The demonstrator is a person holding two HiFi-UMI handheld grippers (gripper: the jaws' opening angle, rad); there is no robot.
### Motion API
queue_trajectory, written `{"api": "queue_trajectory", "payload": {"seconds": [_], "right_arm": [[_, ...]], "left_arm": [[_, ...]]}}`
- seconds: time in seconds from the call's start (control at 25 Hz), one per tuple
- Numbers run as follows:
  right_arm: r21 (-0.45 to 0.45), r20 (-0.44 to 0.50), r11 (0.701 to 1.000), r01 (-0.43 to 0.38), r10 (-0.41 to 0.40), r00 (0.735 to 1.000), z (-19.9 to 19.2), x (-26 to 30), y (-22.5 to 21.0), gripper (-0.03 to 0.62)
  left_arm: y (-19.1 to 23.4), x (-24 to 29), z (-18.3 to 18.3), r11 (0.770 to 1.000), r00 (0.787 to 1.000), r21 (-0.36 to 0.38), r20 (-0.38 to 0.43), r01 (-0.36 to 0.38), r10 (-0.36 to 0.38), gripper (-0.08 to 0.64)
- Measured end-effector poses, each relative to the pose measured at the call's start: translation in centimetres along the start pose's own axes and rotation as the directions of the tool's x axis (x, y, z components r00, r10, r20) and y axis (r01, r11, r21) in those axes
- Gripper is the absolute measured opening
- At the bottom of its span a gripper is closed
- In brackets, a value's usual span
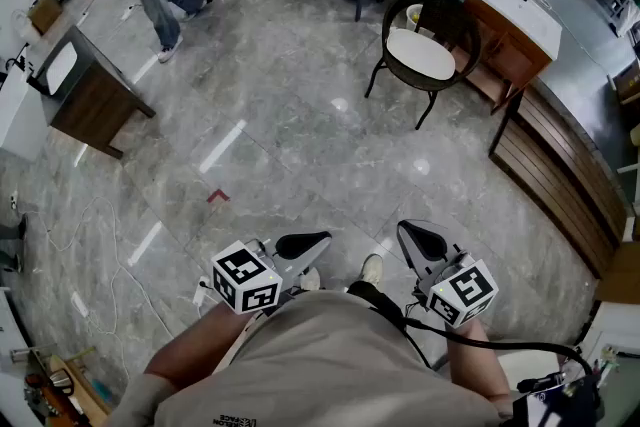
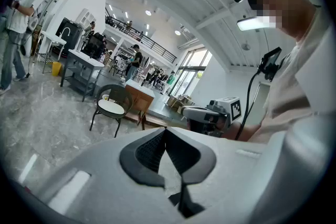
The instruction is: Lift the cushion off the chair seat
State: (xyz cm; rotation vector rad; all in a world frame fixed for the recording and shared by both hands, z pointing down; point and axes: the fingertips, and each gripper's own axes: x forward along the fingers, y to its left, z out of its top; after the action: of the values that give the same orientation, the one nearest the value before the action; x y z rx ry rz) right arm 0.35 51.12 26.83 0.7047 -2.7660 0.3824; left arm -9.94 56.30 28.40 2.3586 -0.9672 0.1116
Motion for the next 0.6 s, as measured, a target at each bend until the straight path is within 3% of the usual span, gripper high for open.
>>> {"api": "queue_trajectory", "payload": {"seconds": [0.28,0.44,0.6], "right_arm": [[0.011,-0.003,1.000,0.028,-0.028,1.000,0.0,3.8,2.1,0.011],[0.026,-0.017,0.997,0.069,-0.069,0.997,0.2,4.3,-0.8,0.012],[0.042,0.003,0.993,0.112,-0.112,0.994,1.1,5.6,-6.3,0.013]], "left_arm": [[4.2,-2.9,-1.4,0.999,0.999,-0.023,-0.038,0.032,-0.033,0.008],[6.6,-1.0,-1.0,0.998,0.998,-0.044,-0.046,0.045,-0.047,0.008],[9.3,3.2,1.3,0.998,0.997,-0.033,-0.054,0.047,-0.049,0.008]]}}
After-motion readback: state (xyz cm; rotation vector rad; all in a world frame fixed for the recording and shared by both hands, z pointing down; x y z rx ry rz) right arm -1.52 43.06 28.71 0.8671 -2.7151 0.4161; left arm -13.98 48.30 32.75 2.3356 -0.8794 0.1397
